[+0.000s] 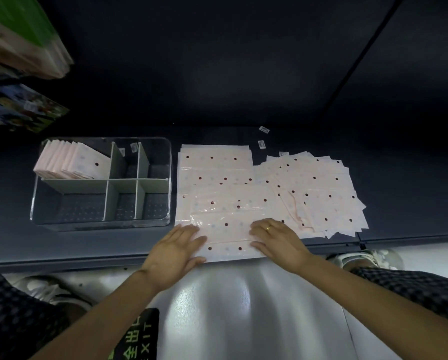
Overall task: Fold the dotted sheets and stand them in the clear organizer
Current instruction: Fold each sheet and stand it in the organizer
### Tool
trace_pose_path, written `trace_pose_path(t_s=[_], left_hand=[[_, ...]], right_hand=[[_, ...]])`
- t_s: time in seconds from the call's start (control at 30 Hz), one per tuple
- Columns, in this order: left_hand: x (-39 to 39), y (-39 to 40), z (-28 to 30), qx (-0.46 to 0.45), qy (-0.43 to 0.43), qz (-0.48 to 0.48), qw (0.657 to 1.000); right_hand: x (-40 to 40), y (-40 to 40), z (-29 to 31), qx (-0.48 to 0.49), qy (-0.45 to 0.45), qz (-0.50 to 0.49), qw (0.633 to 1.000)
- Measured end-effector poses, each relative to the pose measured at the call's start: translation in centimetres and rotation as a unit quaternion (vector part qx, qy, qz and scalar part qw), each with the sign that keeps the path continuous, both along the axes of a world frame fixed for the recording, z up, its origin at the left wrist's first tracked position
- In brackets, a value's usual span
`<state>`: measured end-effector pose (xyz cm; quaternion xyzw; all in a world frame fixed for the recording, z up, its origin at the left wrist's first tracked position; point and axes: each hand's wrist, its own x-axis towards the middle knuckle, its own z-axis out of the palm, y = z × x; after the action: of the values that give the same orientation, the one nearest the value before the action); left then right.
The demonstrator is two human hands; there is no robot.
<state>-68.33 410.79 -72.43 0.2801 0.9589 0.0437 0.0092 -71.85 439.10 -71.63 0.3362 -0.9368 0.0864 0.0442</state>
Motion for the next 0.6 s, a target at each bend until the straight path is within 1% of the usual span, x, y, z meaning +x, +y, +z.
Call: trace_pose_path(t_s=[0.07, 0.23, 0.37, 0.43, 0.5, 0.6], left_hand=[[-0.5, 1.0, 0.2, 0.032, -0.006, 0.021, 0.999], [-1.3, 2.2, 0.2, 0.058, -0.075, 0.067, 0.993], [-1.7, 2.7, -0.6, 0.095, -0.097, 0.072, 0.988], [-2.1, 3.0, -1.1, 0.078, -0.116, 0.078, 0.987], [-2.5, 3.3, -1.1, 0.044, -0.114, 0.077, 0.99], [-2.7, 3.7, -0.7, -0.002, -0.121, 0.078, 0.99]], right_hand=[[-0.4, -0.5, -0.1, 0.017, 0.004, 0.013, 1.0], [-1.0, -0.9, -0.3, 0.089, 0.038, 0.052, 0.994], [-1.3, -0.8, 0.3, 0.11, 0.036, 0.075, 0.99], [-1.4, -0.6, 0.8, 0.112, 0.034, 0.087, 0.989], [-1.3, -0.7, 0.8, 0.108, 0.037, 0.091, 0.989], [-0.9, -1.3, 0.5, 0.09, 0.017, 0.062, 0.994]])
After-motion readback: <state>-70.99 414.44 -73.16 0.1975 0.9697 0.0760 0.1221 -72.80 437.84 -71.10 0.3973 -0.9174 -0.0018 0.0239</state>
